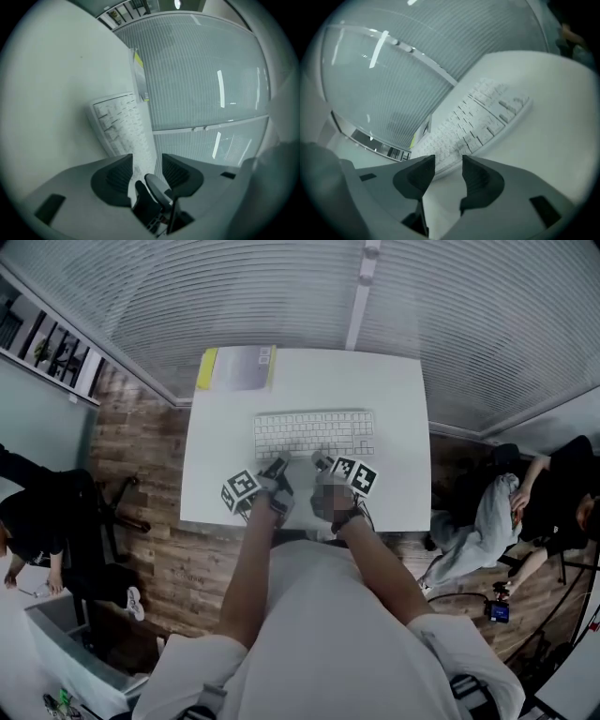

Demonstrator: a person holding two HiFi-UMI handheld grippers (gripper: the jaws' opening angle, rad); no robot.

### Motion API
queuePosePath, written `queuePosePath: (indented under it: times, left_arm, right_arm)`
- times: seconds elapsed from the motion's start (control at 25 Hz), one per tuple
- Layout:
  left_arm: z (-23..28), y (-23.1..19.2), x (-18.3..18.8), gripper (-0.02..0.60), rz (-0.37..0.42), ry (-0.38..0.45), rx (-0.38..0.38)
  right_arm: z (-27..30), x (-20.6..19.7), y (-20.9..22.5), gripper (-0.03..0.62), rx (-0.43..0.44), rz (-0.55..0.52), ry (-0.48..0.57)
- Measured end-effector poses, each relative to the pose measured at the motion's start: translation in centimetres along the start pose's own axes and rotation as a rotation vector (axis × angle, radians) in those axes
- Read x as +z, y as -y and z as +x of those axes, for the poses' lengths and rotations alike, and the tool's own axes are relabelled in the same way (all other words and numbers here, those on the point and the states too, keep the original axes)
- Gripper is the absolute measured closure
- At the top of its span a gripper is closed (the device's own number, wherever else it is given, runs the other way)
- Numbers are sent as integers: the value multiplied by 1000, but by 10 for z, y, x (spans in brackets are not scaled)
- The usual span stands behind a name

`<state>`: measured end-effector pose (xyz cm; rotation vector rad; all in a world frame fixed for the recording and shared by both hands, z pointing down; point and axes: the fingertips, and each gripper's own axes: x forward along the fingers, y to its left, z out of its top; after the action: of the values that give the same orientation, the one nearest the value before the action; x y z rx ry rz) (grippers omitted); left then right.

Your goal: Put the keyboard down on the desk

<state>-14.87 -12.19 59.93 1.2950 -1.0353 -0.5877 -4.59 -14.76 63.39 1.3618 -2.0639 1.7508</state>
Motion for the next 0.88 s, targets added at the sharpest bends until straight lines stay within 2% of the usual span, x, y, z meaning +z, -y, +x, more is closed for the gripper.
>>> queuePosePath:
  times: [0.2, 0.32, 0.36, 0.44, 0.56, 0.68, 0.88]
  left_arm:
    - [1, 48, 13, 400, 240, -8, -13]
    - [1, 83, 17, 400, 358, -18, -23]
    - [0, 95, 17, 400, 414, -14, -22]
    - [-1, 115, 20, 400, 576, 5, 8]
    - [-4, 140, 25, 400, 856, 29, 113]
    - [-9, 171, 30, 400, 1084, 78, 176]
    - [-21, 231, 30, 400, 1303, 232, 170]
  right_arm:
    - [-30, 45, -28, 421, -5, -352, 145]
    - [-52, 79, -54, 421, -2, -559, 257]
    - [-60, 88, -63, 421, -7, -630, 290]
    - [-75, 106, -79, 421, -24, -754, 349]
    - [-94, 130, -98, 421, -41, -849, 428]
    - [-116, 150, -114, 421, -60, -911, 504]
    - [-170, 179, -151, 422, -60, -989, 669]
